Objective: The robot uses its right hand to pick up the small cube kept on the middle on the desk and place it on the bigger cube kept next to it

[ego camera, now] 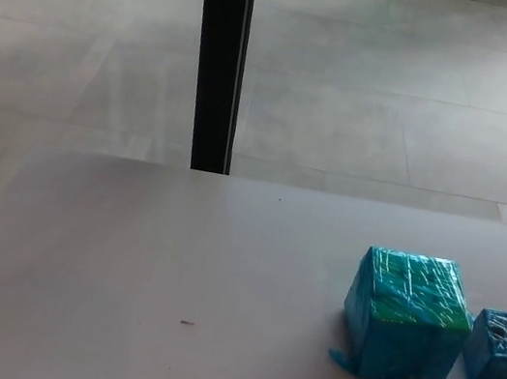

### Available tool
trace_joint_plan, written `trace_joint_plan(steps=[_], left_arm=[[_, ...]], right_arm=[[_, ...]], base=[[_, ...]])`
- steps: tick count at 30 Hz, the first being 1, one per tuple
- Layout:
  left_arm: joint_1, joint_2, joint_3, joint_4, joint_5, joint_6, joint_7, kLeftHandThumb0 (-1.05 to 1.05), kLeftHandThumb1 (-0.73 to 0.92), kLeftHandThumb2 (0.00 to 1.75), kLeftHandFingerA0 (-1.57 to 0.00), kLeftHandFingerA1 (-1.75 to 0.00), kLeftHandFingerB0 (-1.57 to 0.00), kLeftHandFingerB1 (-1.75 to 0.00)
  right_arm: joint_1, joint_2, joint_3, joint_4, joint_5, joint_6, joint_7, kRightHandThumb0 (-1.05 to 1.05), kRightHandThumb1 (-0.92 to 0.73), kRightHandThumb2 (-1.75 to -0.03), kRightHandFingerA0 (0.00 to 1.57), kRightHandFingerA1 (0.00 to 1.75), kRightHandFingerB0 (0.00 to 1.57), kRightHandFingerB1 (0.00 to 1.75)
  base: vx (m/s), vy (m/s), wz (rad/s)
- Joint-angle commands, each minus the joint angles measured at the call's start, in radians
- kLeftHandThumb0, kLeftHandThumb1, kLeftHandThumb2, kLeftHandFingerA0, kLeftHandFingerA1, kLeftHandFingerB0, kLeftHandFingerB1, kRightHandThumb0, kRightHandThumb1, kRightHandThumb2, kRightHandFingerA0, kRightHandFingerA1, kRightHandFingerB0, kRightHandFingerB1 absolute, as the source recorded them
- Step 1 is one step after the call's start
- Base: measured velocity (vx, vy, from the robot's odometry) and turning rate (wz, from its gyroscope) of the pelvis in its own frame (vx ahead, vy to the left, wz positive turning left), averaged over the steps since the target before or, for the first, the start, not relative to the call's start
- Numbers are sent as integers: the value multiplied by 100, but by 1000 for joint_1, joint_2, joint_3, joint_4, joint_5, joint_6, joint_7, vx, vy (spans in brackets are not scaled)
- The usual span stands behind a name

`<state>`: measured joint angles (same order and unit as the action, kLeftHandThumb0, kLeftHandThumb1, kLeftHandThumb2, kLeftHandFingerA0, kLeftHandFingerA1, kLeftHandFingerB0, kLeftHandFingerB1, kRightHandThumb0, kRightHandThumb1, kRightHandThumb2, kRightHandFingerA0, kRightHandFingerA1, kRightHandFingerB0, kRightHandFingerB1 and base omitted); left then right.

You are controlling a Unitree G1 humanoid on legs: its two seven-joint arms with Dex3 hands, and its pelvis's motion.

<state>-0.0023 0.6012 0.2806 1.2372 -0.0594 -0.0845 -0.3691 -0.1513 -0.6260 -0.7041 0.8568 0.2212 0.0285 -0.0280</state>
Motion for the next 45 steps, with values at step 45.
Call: trace_joint_plan(steps=[45], left_arm=[[-1,30,-17,8,-11,-35,-12,-70,57,102,-46,-66,-50,-59]], right_arm=[[-277,11,718,-576,-219,130,289,-61,-50,-81,24,53,19,42]], base=[[0,0,0]])
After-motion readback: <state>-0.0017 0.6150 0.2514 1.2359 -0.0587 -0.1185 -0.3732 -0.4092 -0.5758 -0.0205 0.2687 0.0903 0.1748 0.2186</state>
